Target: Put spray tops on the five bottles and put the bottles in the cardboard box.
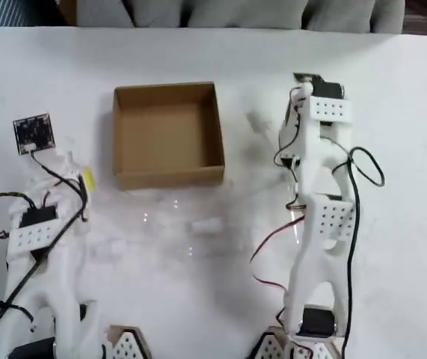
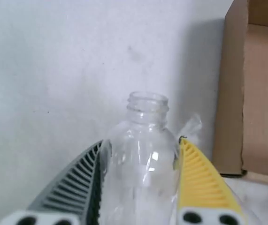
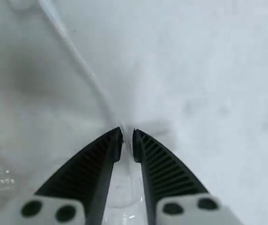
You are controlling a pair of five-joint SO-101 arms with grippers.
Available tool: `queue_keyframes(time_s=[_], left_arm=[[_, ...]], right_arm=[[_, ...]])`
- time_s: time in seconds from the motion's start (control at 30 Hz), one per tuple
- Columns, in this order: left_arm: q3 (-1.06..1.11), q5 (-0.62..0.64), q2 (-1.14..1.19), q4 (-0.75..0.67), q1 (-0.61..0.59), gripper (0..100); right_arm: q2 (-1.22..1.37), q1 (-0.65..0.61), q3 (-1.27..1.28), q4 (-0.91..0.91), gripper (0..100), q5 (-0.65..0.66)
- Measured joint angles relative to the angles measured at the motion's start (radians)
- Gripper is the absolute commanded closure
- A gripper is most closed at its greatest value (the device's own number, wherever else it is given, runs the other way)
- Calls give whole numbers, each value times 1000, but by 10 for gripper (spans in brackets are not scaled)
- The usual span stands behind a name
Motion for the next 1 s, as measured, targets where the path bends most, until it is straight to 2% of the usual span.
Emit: queue_keyframes(time_s=[0.33,0.53,0.6,0.83,1.0], left_arm=[[0,0,0,0,0,979],[0,0,0,0,0,979],[0,0,0,0,0,979],[0,0,0,0,0,979],[0,0,0,0,0,979]], right_arm=[[-443,-5,390,-18,971,26],[-522,-54,493,-149,804,26],[-522,-74,493,-203,800,44],[-457,-155,493,-431,816,364],[-397,-155,493,-578,817,442]])
